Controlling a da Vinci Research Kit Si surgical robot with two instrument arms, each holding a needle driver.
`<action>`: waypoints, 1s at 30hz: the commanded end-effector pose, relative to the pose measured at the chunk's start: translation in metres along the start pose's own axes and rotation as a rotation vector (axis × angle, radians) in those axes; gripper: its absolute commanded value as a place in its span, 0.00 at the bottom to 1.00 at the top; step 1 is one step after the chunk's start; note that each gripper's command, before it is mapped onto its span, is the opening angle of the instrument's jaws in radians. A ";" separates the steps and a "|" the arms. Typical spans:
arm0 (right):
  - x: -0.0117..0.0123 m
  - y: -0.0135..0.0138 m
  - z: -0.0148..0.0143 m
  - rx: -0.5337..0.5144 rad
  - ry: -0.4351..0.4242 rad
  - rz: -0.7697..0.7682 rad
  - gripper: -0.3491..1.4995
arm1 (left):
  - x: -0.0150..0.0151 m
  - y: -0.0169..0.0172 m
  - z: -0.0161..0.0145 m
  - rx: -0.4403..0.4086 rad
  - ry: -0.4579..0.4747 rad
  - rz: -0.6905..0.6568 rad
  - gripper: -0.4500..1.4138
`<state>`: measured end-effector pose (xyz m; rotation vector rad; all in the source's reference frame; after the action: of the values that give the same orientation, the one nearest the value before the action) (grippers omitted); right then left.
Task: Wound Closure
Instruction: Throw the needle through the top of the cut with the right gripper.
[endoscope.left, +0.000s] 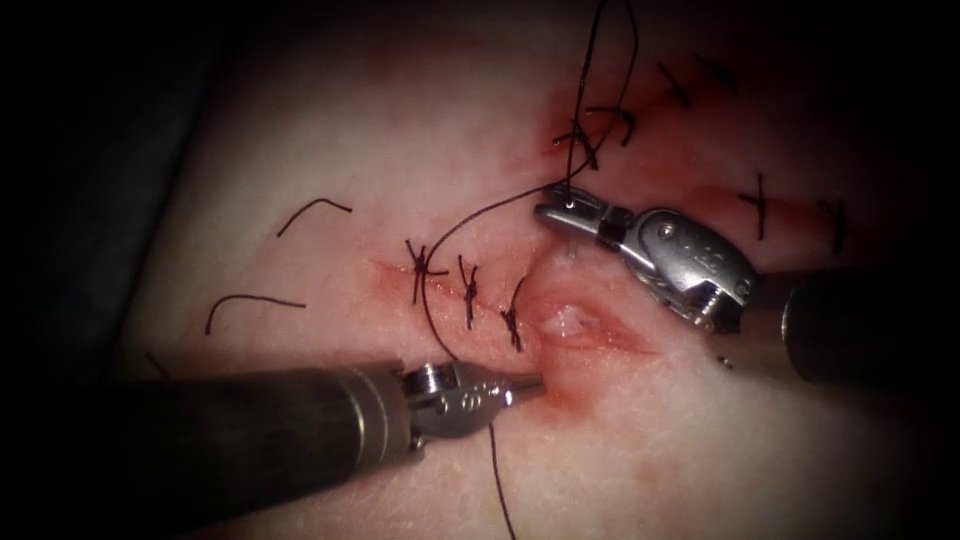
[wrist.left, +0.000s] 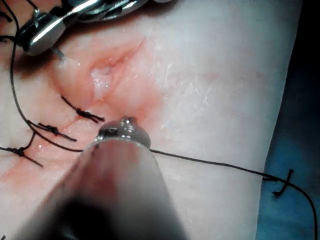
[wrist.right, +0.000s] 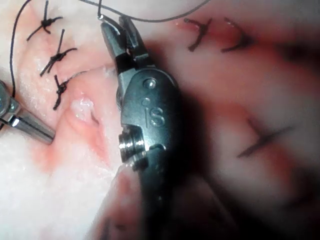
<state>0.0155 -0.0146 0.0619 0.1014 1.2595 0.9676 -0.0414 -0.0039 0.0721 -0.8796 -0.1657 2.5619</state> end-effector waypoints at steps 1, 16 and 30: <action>-0.0006 -0.0004 0.0009 0.002 -0.001 0.032 0.00 | -0.0001 0.0003 0.0009 -0.002 0.000 0.000 0.04; -0.0046 -0.0045 -0.0001 0.031 -0.086 0.451 0.00 | -0.0002 0.0000 0.0007 -0.002 -0.001 0.000 0.04; -0.0078 -0.0099 -0.0018 0.059 -0.172 0.564 0.00 | -0.0003 -0.0002 0.0002 -0.006 -0.002 0.001 0.04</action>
<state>0.0189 -0.0259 0.0607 0.5989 1.1173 1.3739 -0.0406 -0.0036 0.0718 -0.8787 -0.1724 2.5644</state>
